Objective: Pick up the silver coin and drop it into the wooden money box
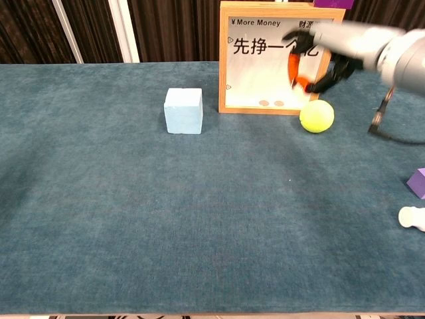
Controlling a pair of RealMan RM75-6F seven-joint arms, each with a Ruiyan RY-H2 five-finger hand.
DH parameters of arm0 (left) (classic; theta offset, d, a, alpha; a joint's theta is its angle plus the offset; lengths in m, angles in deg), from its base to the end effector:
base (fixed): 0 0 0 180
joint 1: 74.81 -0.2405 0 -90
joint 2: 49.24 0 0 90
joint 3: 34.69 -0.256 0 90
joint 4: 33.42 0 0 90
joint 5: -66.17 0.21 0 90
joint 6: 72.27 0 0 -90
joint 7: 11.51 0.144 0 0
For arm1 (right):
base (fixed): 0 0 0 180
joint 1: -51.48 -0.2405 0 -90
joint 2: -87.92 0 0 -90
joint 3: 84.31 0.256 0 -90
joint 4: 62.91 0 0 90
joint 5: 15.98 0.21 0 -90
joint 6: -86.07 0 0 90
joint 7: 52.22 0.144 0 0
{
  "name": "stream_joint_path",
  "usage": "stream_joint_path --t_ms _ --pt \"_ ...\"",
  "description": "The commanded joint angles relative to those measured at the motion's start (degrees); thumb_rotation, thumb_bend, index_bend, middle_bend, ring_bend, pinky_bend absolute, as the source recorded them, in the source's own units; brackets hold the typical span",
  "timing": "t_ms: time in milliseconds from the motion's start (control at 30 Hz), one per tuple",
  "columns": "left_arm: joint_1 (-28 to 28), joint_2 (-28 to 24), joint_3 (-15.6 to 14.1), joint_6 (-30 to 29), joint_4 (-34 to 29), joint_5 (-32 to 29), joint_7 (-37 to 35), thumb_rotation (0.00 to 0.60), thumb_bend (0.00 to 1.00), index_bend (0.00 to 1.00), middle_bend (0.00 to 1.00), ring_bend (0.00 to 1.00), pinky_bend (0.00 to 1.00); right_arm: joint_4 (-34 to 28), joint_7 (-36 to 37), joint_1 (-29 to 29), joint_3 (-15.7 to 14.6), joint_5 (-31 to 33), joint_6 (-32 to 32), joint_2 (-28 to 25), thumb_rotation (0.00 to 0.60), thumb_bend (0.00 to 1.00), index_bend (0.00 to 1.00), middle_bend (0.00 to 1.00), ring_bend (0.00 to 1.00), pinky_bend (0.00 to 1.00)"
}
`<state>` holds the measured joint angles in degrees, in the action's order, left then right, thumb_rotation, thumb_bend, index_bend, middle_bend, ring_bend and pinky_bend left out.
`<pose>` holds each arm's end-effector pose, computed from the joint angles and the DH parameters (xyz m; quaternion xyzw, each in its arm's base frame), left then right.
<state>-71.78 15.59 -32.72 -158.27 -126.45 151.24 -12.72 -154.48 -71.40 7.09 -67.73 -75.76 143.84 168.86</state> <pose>-0.3155 0.1675 0.1548 -0.5742 -0.4135 -0.3906 0.5888 -0.1179 -0.3718 0.0460 0.6963 -0.3710 0.4302 0.4387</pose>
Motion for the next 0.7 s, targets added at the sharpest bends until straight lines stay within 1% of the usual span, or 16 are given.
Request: stream_joint_path --t_ms 33,167,333,567,700 --pt "0.0 0.0 0.1 0.0 0.0 -0.1 -0.2 0.600 0.43 0.19 0.01 0.00 0.10 -2.9 -2.9 -0.9 2.0 2.0 1.2 -2.0 0.600 0.64 0.60 0.00 0.00 0.00" --pt "0.0 0.0 0.1 0.1 0.0 -0.1 -0.3 0.600 0.43 0.19 0.01 0.00 0.10 -3.8 -6.1 -3.0 3.7 5.3 0.5 -3.2 0.600 0.64 0.60 0.00 0.00 0.00" --pt "0.0 0.0 0.2 0.2 -0.1 -0.5 -0.6 0.600 0.43 0.19 0.01 0.00 0.10 -1.9 -9.3 -6.9 6.6 9.5 -0.3 -3.5 0.600 0.64 0.60 0.00 0.00 0.00" --pt "0.2 -0.1 0.5 0.8 -0.1 -1.4 -1.1 0.600 0.43 0.19 0.01 0.00 0.10 4.3 -12.5 -13.2 10.2 15.4 -2.5 -3.4 0.600 0.64 0.60 0.00 0.00 0.00" --pt "0.2 -0.3 0.7 1.2 -0.3 -2.2 -1.7 0.600 0.43 0.19 0.01 0.00 0.10 8.7 -13.9 -16.3 11.1 17.7 -3.1 -2.3 0.600 0.64 0.60 0.00 0.00 0.00"
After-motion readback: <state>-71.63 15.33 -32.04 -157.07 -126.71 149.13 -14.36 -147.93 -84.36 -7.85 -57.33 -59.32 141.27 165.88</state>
